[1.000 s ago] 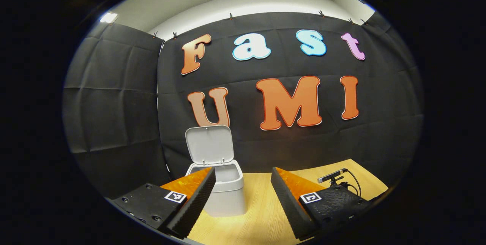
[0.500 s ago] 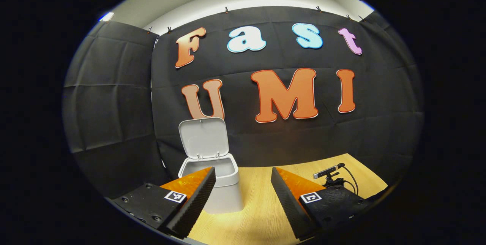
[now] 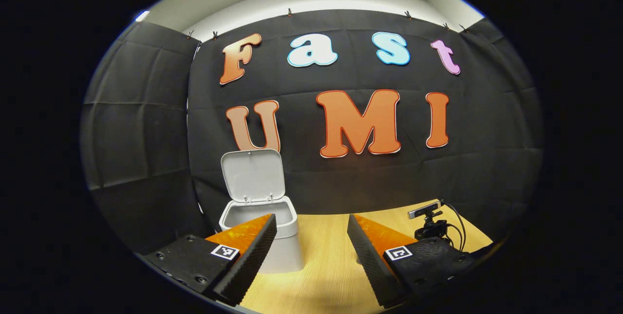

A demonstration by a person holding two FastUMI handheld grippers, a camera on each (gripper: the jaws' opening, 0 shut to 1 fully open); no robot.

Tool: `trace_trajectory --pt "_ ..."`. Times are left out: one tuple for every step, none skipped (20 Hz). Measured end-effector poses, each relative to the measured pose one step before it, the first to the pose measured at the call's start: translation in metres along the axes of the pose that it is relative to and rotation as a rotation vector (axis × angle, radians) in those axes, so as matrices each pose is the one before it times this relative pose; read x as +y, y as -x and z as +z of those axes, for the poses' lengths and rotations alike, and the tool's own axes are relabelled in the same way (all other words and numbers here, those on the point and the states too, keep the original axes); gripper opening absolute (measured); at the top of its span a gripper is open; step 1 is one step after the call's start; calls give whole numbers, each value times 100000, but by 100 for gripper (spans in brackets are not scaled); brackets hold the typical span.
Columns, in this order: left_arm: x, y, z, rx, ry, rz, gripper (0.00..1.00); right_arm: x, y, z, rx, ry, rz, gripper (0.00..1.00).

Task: Press the lid of the desktop garbage bin to open it, pick up the crumpled paper on the desktop and throw it into the bin, then pick up the pop can on the desktop and drop it into the bin, and finally close the garbage bin lid.

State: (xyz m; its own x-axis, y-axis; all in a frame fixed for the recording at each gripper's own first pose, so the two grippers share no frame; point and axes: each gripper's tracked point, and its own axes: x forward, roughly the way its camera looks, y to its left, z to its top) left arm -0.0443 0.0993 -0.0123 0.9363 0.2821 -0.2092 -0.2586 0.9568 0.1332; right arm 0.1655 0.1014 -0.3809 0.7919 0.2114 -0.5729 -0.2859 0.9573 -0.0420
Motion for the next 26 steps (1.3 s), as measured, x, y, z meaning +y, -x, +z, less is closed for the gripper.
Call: trace_trajectory --pt "214 -97 55 -584 683 -108 93 34 680 1044 -2168 181 375 16" --pt "114 178 131 -563 930 -64 93 25 747 980 -1844 178 231 16" --pt "183 80 -1 -514 940 -30 93 39 733 877 -1911 258 277 16" --pt "268 151 206 -662 1033 167 93 76 857 1036 -1811 306 311 16" --pt "267 -34 44 -790 1066 -47 93 -14 790 995 -2411 1194 44 16" --pt "329 -7 140 -683 1066 366 93 -23 804 1096 -2026 837 187 16" --pt "423 130 -32 -550 1257 186 93 179 761 1105 -1969 258 597 16" --pt "283 135 53 -632 1201 428 93 283 564 1046 -1609 -52 449 16" --pt "459 95 -56 -339 1081 466 93 254 646 943 -1147 162 572 16" --pt "511 202 98 -461 1177 308 93 474 536 1350 -2275 8 954 16" --pt "517 111 141 -706 866 534 93 447 616 1279 -2015 446 781 16" --pt "402 195 214 -763 682 602 93 724 405 1453 -2043 195 1424 16" --pt "642 24 51 -829 535 889 93 764 387 1237 -1594 416 1123 16" --pt "499 153 157 -772 715 801 93 949 369 1195 -1458 327 1772 16" --pt "668 313 66 -375 682 885 93 993 231 1501 -1894 586 1641 16" --pt "669 125 21 -178 855 1084 93 924 224 1253 -1630 532 1832 16" --pt "685 54 -85 -77 943 843 93 1321 105 1140 -1273 171 2545 16" --pt "759 148 -94 -89 901 1247 93 1362 19 1114 -687 49 1874 16" --pt "784 119 -33 -183 905 1192 93 1371 -73 887 -370 -281 2960 15" --pt "744 110 -47 22 792 1407 93 1521 -378 996 -939 -330 2971 16" --pt "903 241 -156 -193 607 1519 93 1478 -367 996 -1448 426 2279 15" --pt "803 247 -4 -112 519 1540 93 1627 -566 890 -673 807 2719 16" --pt "808 194 107 -221 240 1521 93 1332 -602 631 -932 628 2340 15" --pt "739 245 -120 -70 348 1359 93 1537 -766 571 -147 282 2648 15" --pt "762 122 -127 -154 161 1556 93 1547 -753 552 -202 -301 2502 16" --pt "900 217 12 6 128 1612 90 1310 -872 489 92 -1 1792 15"
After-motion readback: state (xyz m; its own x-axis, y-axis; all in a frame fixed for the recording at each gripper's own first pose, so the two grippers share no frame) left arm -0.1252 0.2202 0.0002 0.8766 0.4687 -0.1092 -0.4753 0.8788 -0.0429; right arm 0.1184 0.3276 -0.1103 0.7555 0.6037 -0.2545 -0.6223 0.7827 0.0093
